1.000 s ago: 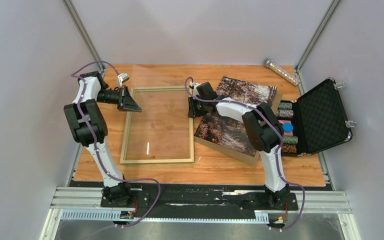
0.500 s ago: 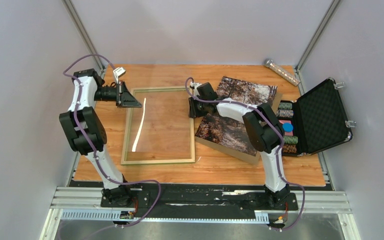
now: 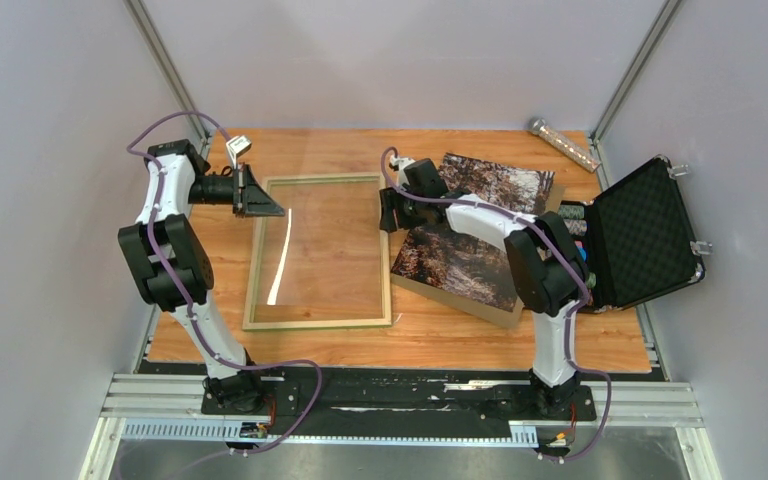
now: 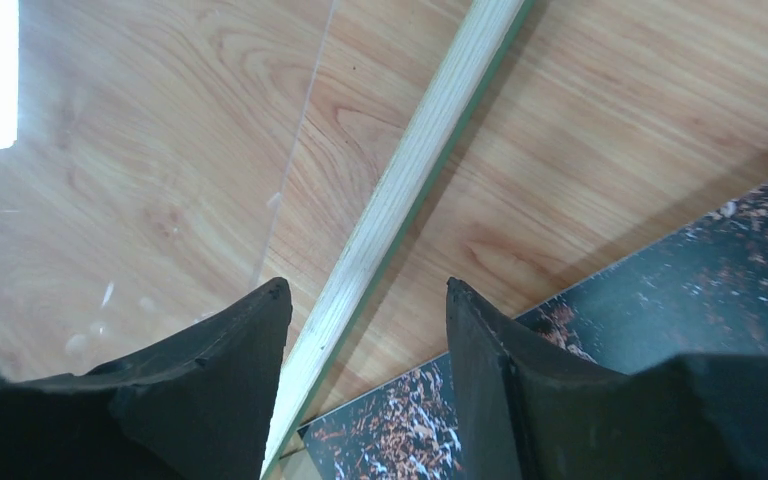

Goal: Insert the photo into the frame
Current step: Place the photo frame item in the photo frame.

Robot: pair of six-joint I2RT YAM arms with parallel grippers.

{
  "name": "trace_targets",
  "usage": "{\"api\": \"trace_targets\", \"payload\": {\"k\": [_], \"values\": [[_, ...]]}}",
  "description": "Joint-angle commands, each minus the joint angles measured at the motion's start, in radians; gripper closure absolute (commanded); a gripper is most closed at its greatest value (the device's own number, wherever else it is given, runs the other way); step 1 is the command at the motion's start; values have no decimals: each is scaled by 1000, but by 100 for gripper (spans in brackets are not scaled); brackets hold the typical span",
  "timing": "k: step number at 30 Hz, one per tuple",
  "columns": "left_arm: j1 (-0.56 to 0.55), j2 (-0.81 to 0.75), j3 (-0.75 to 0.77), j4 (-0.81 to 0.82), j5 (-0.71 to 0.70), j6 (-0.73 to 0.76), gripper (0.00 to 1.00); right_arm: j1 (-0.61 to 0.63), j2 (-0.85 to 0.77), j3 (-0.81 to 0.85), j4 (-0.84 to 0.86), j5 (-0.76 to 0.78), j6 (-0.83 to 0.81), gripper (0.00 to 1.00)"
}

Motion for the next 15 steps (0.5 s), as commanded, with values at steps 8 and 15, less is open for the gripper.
{"api": "trace_targets", "payload": {"k": [8, 15], "values": [[2, 1, 22, -99, 98, -38, 100, -40, -97, -29, 30, 37, 12, 42], [3, 7, 6, -100, 94, -30, 100, -74, -124, -58, 45, 39, 14, 43]]}}
